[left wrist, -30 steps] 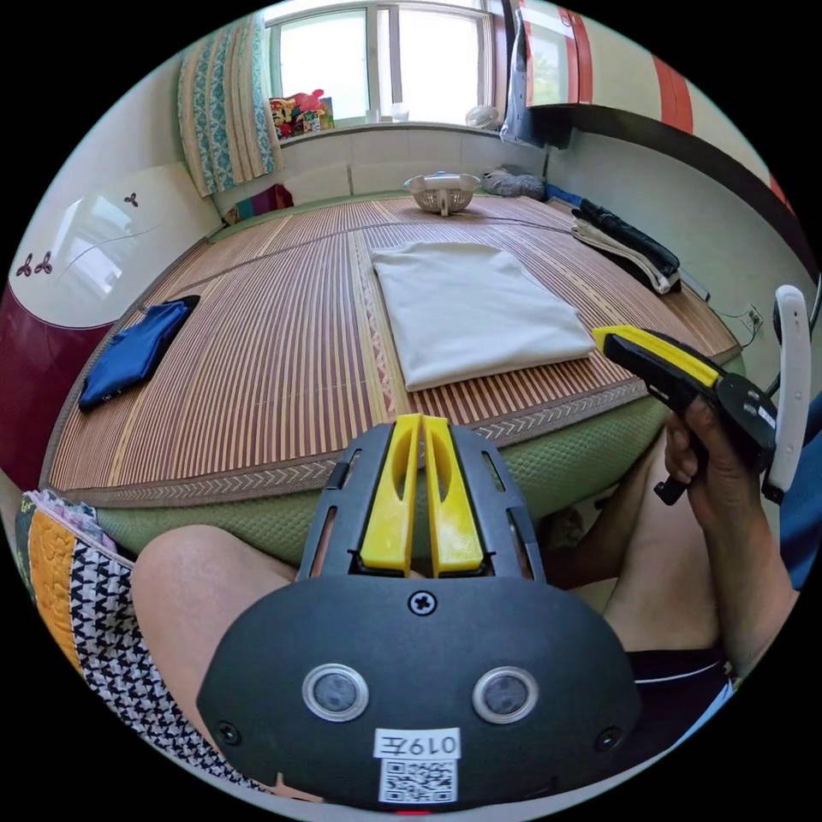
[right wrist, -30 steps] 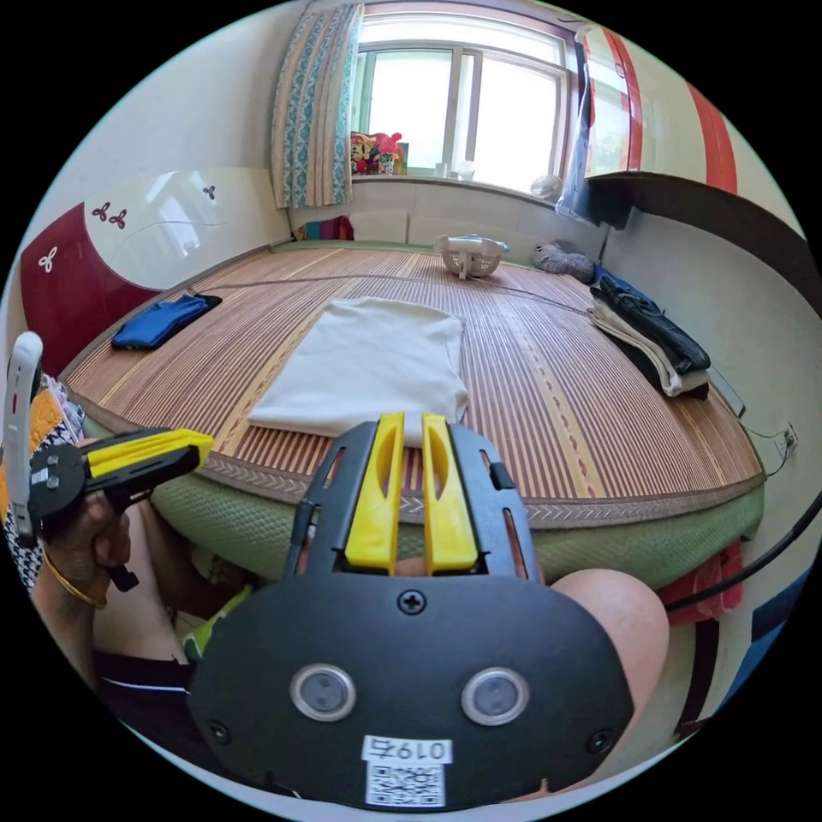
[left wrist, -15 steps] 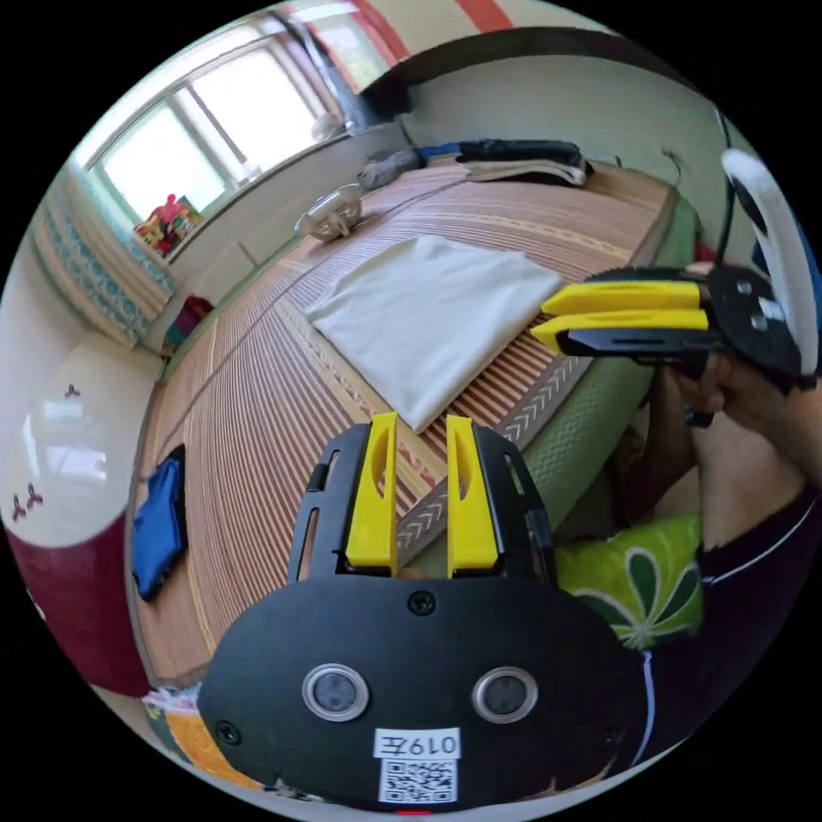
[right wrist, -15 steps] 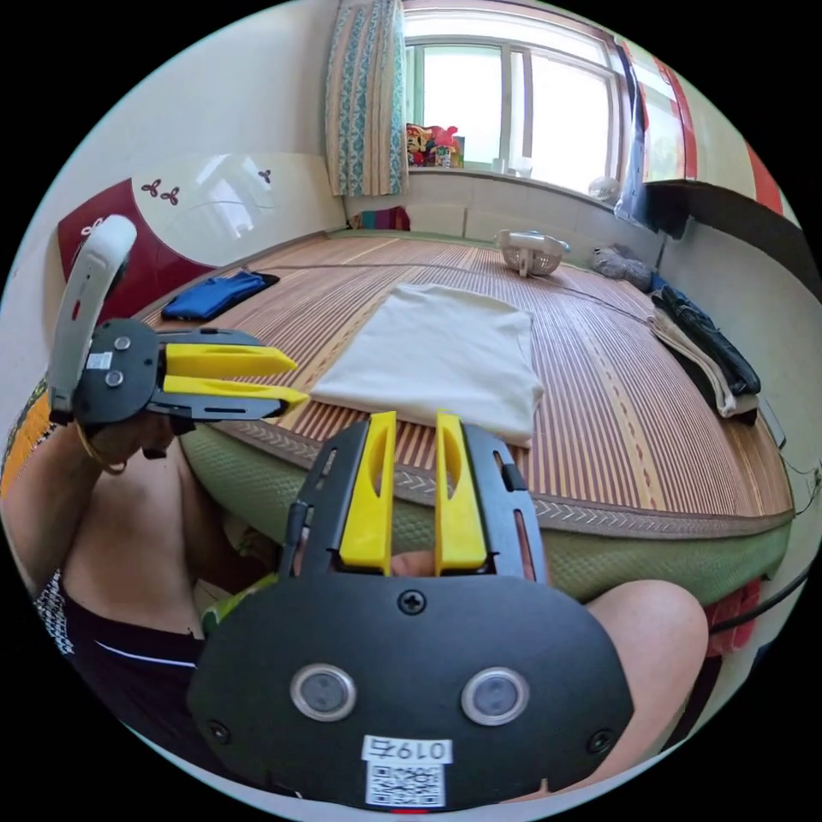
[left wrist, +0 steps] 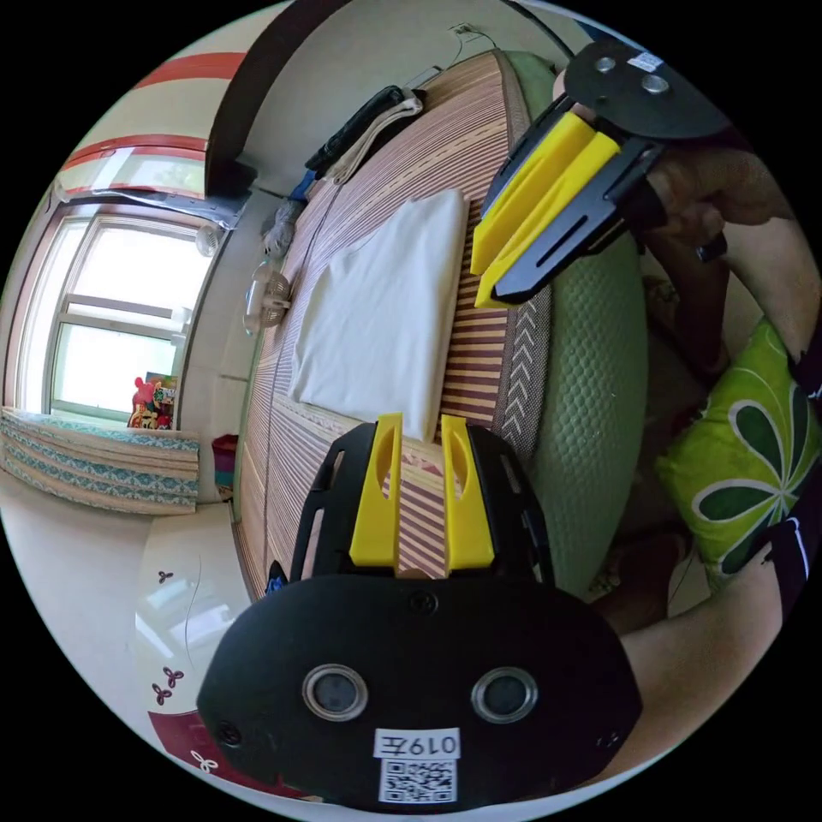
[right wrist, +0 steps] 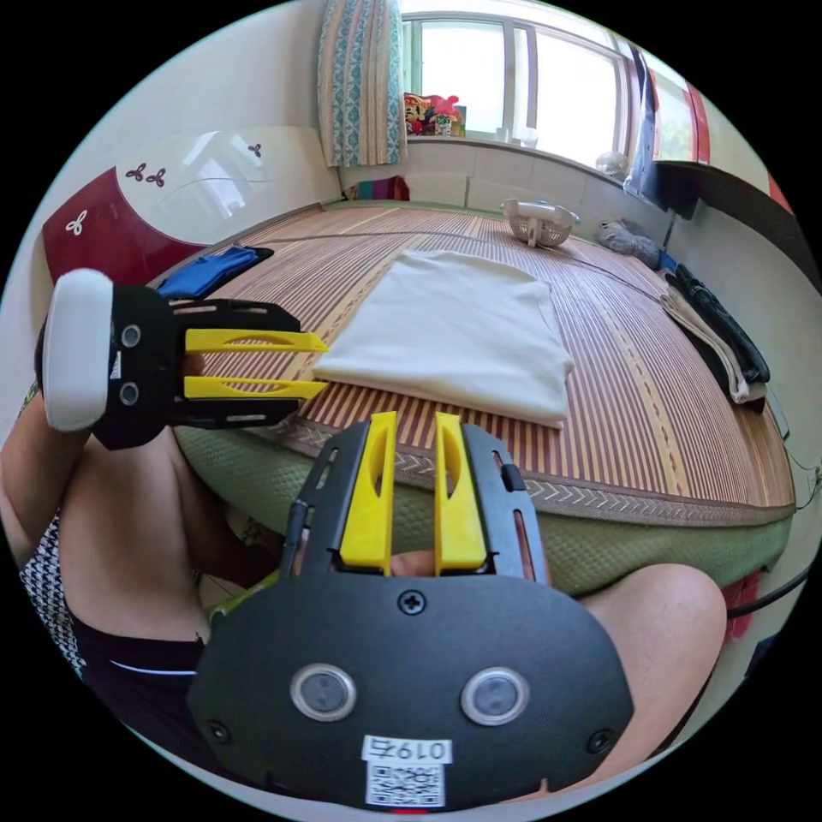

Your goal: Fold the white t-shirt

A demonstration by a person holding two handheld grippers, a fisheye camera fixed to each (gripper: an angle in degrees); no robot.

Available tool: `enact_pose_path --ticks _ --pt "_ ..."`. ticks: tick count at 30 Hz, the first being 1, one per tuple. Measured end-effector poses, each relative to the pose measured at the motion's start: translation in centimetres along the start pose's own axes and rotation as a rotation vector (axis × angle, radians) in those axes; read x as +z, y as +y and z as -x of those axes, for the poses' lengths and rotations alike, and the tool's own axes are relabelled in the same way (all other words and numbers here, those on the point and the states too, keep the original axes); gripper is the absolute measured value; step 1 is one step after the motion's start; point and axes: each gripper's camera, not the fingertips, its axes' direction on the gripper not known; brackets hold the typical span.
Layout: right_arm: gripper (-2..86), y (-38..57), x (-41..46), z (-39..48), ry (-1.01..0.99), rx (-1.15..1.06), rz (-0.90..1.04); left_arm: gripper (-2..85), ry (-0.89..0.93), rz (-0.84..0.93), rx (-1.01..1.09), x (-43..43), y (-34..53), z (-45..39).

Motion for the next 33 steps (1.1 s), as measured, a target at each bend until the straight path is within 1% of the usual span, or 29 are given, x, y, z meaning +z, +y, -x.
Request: enact_pose_path --ticks 5,9,15,18,20,23,24,27,28,29,31,33 --pt "7.6 -0.9 -0.6 -1.4 -0.015 0.004 0.017 5.2 0.019 0.01 0.017 -0.1 -0.9 -0.2" --pt "7.5 -1.7 -1.5 -2.8 -0.026 0.012 0.017 3.9 0.001 0.024 0.034 0.0 -1.3 -0.2" --pt "7.5 -3.2 -2.9 -5.4 -0.072 0.022 0.022 1.4 -0.006 0.045 0.101 0.6 -2.1 -0.5" --pt "7.7 -4.2 -3.3 -8.4 -0.239 0.116 0.033 1.0 0.053 0.04 0.007 0.9 -2.0 1.0" --pt "8.4 -4.9 -3.0 -11.7 -0.439 0.231 0.049 0.9 0.155 -0.001 -0.144 0.8 -1.1 3.4" --pt "9.3 -5.6 -2.6 -15.2 -0.635 0.323 0.042 0.9 0.239 -0.064 -0.278 0.1 0.4 5.8" --pt "9.4 -5.7 -2.5 -15.8 -0.654 0.341 0.04 0.9 0.247 -0.075 -0.295 -0.1 0.6 6.2" --pt "10.5 -6.1 -1.6 -18.7 -0.766 0.516 0.054 1.0 0.27 -0.129 -0.352 -1.3 1.6 7.7" --pt "10.5 -5.8 -1.1 -19.7 -0.813 0.607 0.053 1.0 0.277 -0.145 -0.363 -1.7 1.9 8.1" --pt "10.4 -5.2 -0.8 -20.7 -0.858 0.706 0.017 1.0 0.283 -0.158 -0.366 -2.0 2.1 8.3" --pt "10.2 -4.6 -1.0 -22.0 -0.898 0.813 -0.06 0.9 0.282 -0.161 -0.357 -2.2 2.3 8.4" --pt "10.1 -4.9 -1.2 -22.9 -0.897 0.882 -0.076 0.9 0.277 -0.158 -0.343 -2.3 2.6 8.2"
